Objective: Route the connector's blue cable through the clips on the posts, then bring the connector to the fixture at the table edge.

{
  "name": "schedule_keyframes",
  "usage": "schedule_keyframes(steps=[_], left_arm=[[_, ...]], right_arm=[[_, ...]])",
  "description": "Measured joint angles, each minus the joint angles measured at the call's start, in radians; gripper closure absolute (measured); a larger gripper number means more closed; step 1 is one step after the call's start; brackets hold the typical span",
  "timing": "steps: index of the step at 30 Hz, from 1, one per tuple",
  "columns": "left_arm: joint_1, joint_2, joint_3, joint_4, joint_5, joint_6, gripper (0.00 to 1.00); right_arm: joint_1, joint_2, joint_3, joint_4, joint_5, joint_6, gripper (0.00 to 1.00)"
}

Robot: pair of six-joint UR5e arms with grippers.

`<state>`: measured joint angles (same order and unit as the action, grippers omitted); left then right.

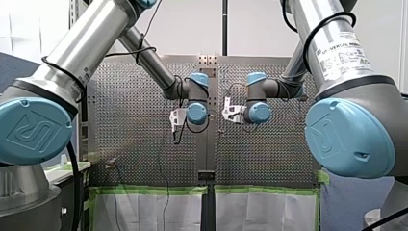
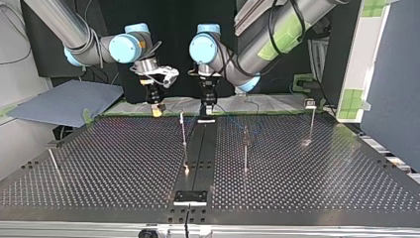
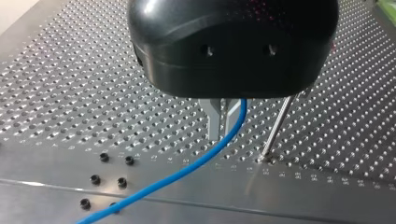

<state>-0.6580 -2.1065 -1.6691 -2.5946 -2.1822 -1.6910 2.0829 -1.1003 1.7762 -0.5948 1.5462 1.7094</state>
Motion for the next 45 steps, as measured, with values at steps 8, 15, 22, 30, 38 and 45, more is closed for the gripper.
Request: schedule_keyframes(steps=[8,15,22,30,38,45], left_arm=[[-0.018,-0.028,-0.006,0.007,-0.007,-0.001,1.00],[-0.032,-0.030,-0.025,0.020,-0.016,-0.002,1.00],[-0.045,-0.031,-0.045,0.046,-0.014,-0.001,1.00],[-0.049,-0.057,-0.046,0.059,-0.008,0.004,1.00],[-0.052,-0.074,-0.044,0.082,-0.001,0.002,1.00],[-0.053,-0.075,-0.043,0.090,-0.003,0.003,1.00]], right_arm=[[-0.007,-0.008,0.040,-0.021,0.005,0.000,1.00],[-0.018,-0.022,0.082,-0.042,0.008,0.002,1.00],[-0.027,-0.023,0.110,-0.055,0.008,-0.001,1.00],[-0.037,-0.023,0.161,-0.095,0.004,0.000,1.00],[-0.053,-0.022,0.189,-0.156,0.004,-0.003,1.00],[-0.066,-0.020,0.198,-0.170,0.007,-0.003,1.00]])
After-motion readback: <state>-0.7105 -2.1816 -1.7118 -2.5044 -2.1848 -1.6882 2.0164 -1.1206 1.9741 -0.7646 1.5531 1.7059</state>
